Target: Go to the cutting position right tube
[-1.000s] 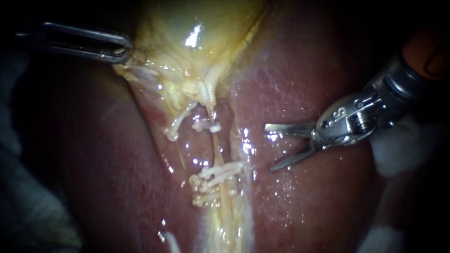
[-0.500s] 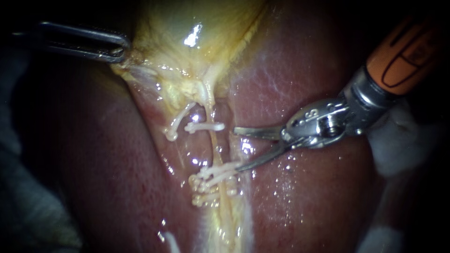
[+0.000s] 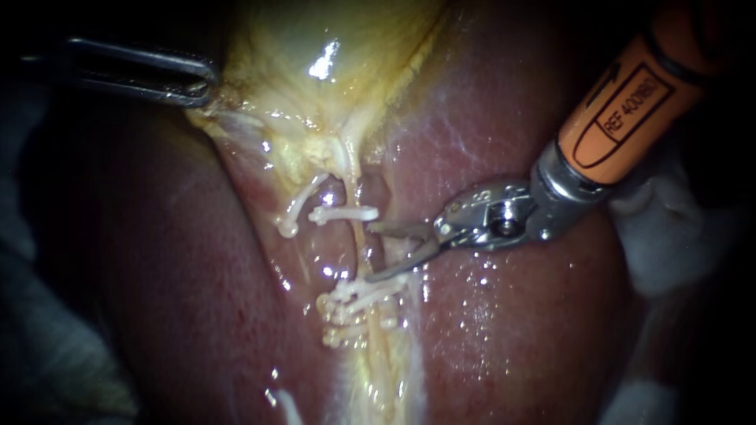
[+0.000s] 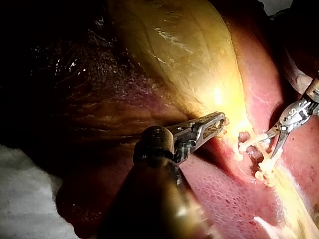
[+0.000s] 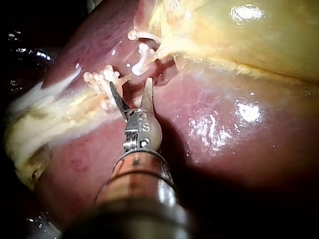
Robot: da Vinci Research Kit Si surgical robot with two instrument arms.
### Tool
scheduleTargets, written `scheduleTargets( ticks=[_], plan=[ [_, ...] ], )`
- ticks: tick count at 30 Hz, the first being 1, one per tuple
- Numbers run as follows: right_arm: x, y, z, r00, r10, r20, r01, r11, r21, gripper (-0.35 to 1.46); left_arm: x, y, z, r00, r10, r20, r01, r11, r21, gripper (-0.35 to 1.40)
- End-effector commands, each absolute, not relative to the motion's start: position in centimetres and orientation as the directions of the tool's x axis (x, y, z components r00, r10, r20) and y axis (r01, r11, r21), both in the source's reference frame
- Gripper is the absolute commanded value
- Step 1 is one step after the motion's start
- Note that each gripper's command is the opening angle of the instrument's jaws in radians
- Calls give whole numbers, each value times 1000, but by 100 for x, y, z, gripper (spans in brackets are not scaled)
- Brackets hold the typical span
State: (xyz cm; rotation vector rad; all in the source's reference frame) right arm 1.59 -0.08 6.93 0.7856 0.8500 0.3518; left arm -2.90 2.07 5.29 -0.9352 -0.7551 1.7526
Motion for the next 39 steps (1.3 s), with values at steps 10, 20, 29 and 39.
scheduleTargets(
  ticks=[10,20,29,39],
  plan=[
    [193,-6,693,560,624,-545,63,624,779,136,-290,206,527,-229,940,-251,-464,-333,-821,-35],
    [215,-5,695,523,644,-558,71,619,782,138,-292,205,526,-228,941,-251,-465,-332,-821,-35],
    [222,-9,690,489,660,-570,90,612,785,139,-293,205,525,-227,941,-251,-466,-331,-820,-35],
    [225,-26,658,420,691,-588,184,570,801,134,-293,205,525,-228,941,-251,-466,-332,-821,-35]
  ],
)
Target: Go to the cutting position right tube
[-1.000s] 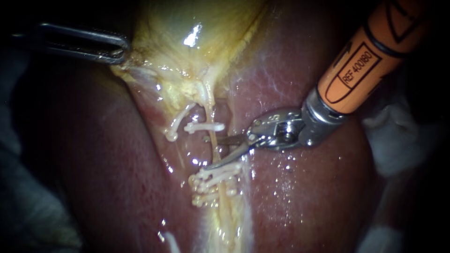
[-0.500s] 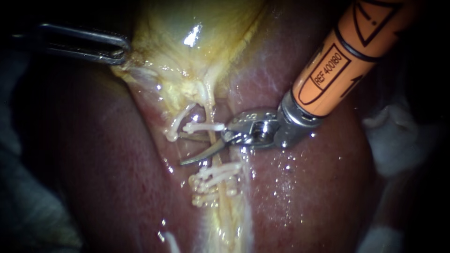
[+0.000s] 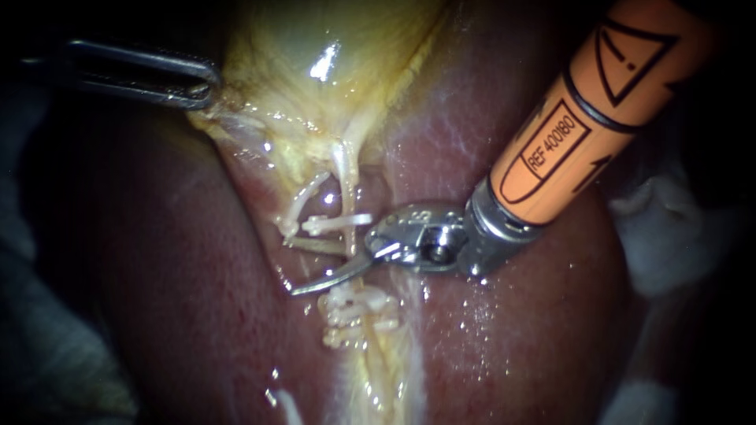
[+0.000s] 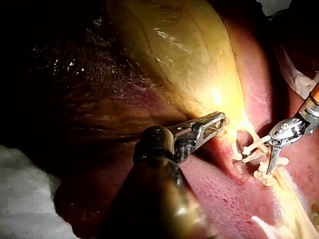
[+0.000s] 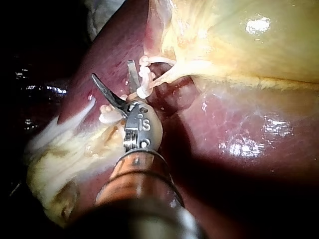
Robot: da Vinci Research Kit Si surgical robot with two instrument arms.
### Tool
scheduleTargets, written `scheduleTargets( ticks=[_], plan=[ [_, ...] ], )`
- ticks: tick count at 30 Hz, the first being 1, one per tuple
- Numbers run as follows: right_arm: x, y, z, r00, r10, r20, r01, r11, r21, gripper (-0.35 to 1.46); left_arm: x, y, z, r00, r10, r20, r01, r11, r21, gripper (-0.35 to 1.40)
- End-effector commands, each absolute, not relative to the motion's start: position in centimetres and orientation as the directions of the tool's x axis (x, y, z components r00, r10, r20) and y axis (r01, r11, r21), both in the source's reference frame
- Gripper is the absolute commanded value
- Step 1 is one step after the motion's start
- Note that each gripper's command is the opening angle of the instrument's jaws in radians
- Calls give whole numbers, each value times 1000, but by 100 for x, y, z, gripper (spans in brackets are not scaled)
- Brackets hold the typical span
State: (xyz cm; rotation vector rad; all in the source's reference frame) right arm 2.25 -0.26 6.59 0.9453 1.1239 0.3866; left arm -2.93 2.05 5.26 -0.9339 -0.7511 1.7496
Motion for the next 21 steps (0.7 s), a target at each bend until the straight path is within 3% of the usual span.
scheduleTargets(
  ticks=[1,8,21],
  plan=[
    [225,-27,655,418,690,-590,195,567,801,134,-293,205,525,-228,941,-251,-466,-332,-821,-35],
    [228,-28,639,422,684,-595,264,535,803,129,-293,205,525,-228,941,-251,-466,-332,-821,-35],
    [227,-26,639,415,686,-598,261,540,800,129,-293,205,525,-228,941,-251,-466,-331,-821,-35]
  ],
)
